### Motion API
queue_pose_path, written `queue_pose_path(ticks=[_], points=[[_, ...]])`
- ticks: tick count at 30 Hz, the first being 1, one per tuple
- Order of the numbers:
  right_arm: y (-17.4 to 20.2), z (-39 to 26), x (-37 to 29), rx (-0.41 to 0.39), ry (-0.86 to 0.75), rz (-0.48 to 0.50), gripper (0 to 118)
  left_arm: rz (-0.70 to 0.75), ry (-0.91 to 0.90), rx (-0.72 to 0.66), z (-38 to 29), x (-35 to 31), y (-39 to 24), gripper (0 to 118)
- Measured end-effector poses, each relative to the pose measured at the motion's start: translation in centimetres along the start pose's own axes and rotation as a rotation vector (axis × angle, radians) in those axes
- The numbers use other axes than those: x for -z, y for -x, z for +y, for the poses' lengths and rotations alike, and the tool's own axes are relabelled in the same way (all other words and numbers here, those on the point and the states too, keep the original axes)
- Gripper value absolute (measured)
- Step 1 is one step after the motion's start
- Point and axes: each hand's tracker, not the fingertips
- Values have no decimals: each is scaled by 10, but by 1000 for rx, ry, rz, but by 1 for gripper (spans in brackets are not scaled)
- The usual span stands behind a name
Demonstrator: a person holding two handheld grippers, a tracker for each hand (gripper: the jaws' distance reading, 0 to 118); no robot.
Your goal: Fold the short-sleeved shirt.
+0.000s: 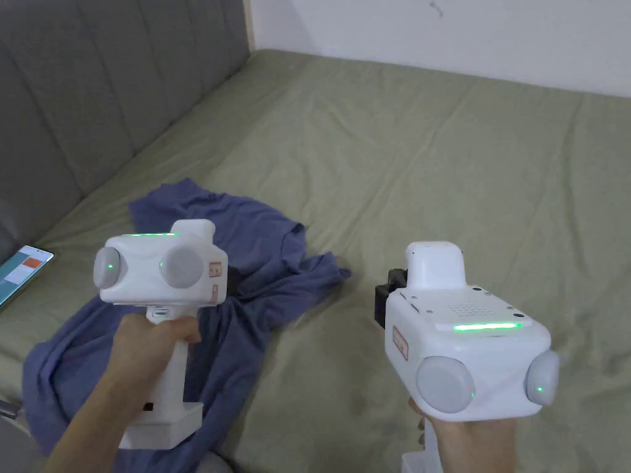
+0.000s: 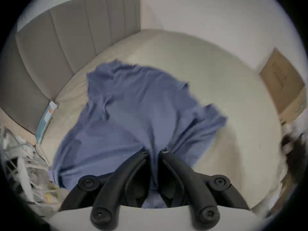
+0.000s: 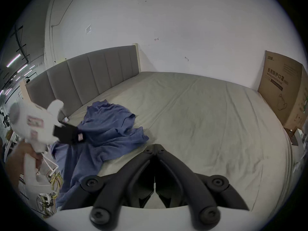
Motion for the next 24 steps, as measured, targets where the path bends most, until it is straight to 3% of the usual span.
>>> queue_pose_path(ticks=[1, 3, 8, 13, 17, 21, 24], points=[[-4, 2, -5, 1, -6, -4, 0, -55, -36, -67, 9, -12, -3, 5], [-13, 6, -16, 5, -29, -20, 0, -122, -105, -63, 28, -38, -19, 5], [-50, 15, -52, 60, -104, -92, 0, -229, -292, 131, 72, -115, -98, 5], [-106, 14, -103, 124, -176, -215, 0, -444, -400, 255, 84, -164, -197, 5], [-156, 5, -151, 199, -228, -354, 0, -615, -411, 360, 63, -179, -272, 5], [-204, -12, -195, 257, -247, -515, 0, -792, -289, 427, 21, -158, -331, 5], [-229, -28, -214, 307, -237, -582, 0, -750, -223, 515, -13, -123, -355, 5]])
